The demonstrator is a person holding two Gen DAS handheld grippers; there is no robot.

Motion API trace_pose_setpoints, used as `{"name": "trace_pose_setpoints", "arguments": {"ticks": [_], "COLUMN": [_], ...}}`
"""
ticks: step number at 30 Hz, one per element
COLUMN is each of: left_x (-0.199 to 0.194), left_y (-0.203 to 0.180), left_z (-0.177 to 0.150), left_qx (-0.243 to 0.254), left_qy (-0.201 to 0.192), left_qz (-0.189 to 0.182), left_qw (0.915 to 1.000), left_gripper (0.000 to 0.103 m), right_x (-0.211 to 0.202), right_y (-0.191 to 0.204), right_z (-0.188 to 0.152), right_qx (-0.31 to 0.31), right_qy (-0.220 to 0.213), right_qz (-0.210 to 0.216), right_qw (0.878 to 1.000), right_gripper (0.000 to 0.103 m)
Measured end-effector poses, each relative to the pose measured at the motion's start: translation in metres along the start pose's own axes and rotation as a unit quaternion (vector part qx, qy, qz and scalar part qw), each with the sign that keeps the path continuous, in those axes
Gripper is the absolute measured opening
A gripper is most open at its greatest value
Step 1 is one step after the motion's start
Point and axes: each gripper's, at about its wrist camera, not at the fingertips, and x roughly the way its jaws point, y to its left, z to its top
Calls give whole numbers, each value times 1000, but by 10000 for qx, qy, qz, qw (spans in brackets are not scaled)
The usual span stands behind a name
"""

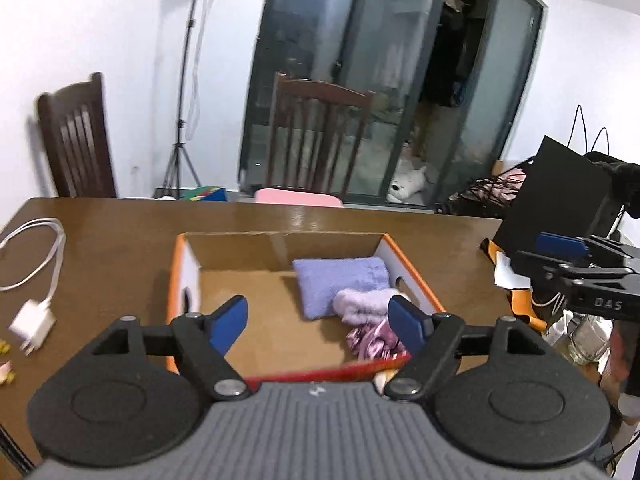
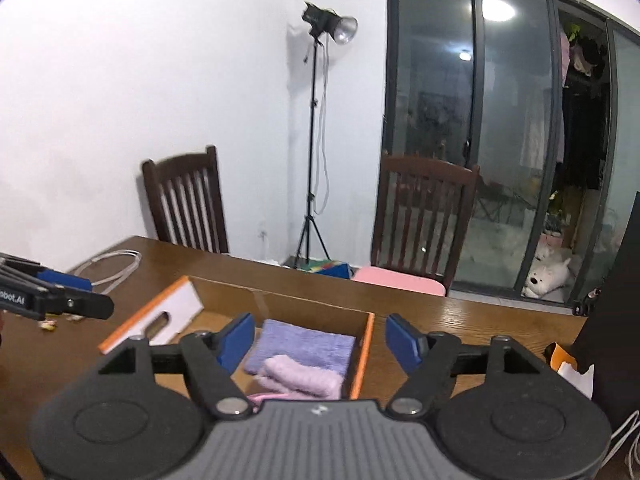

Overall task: Organize soft objects
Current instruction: 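Move both grippers back to the blue tissue pack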

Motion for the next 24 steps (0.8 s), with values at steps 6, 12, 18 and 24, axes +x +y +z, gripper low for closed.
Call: {"name": "trace_pose_setpoints", "arguments": {"ticks": [6,12,18,24], "left_x": [-60,-105,-126,-115], "left_y": [-10,-14,-15,-11], "left_z": [-55,-137,-210,-230], "left_qx": [271,251,-41,-101], "left_qy": [-631,-1072,-978,-582], "left_qz": [369,513,334,349], "left_qw": [9970,9926,9946,9976], "left_gripper": [86,93,98,99], "right_x": [-54,-106,-144,-141], "right_y": [18,43,73,78], "right_z": [-29,-95,-172,-209], "right_qx": [47,116,184,694], "right_qy": [-378,-603,-666,-307], "right_qz": [171,384,783,926], "right_qw": [9991,9974,9945,9928], "right_gripper": [79,84,92,94]}}
